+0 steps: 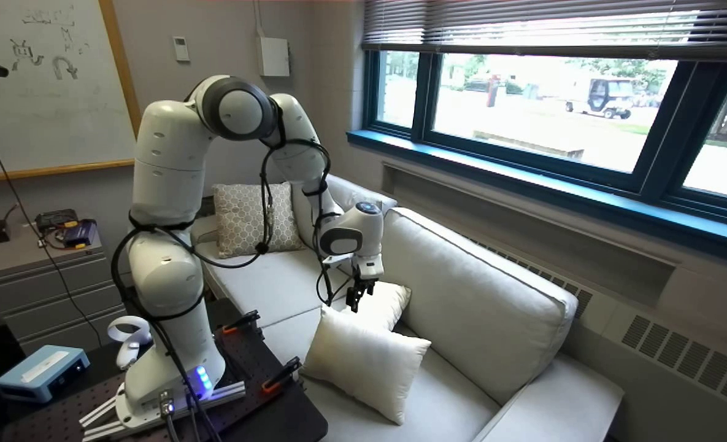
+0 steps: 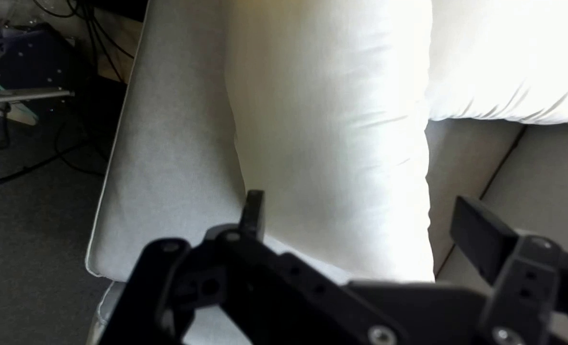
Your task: Arrange the two small pillows against the right armrest of the sofa
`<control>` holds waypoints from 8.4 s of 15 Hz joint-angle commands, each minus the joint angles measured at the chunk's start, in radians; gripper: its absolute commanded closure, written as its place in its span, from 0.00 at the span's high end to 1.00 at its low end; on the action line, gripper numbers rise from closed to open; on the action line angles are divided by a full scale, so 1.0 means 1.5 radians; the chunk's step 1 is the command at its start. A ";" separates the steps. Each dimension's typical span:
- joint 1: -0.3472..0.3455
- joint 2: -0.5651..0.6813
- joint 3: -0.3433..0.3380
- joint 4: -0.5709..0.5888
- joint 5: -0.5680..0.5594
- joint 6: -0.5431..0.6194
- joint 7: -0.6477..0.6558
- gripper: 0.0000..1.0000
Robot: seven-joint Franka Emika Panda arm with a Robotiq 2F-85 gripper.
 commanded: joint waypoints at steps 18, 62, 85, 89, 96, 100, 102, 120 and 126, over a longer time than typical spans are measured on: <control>-0.006 0.439 0.028 0.544 0.013 -0.250 0.100 1.00; 0.076 0.577 -0.010 0.637 -0.051 -0.497 0.136 1.00; 0.055 0.222 -0.075 0.370 0.009 -0.248 0.377 0.09; 0.035 0.112 -0.111 0.302 -0.002 -0.243 0.457 0.09; -0.030 0.098 -0.110 0.346 0.030 -0.310 0.630 0.09; -0.063 0.178 -0.086 0.407 0.092 -0.329 0.716 0.09; -0.078 0.230 -0.080 0.441 0.113 -0.329 0.764 0.09; -0.169 0.472 -0.079 0.746 0.108 -0.488 1.122 0.09; -0.196 0.623 -0.066 0.931 0.072 -0.591 1.150 0.09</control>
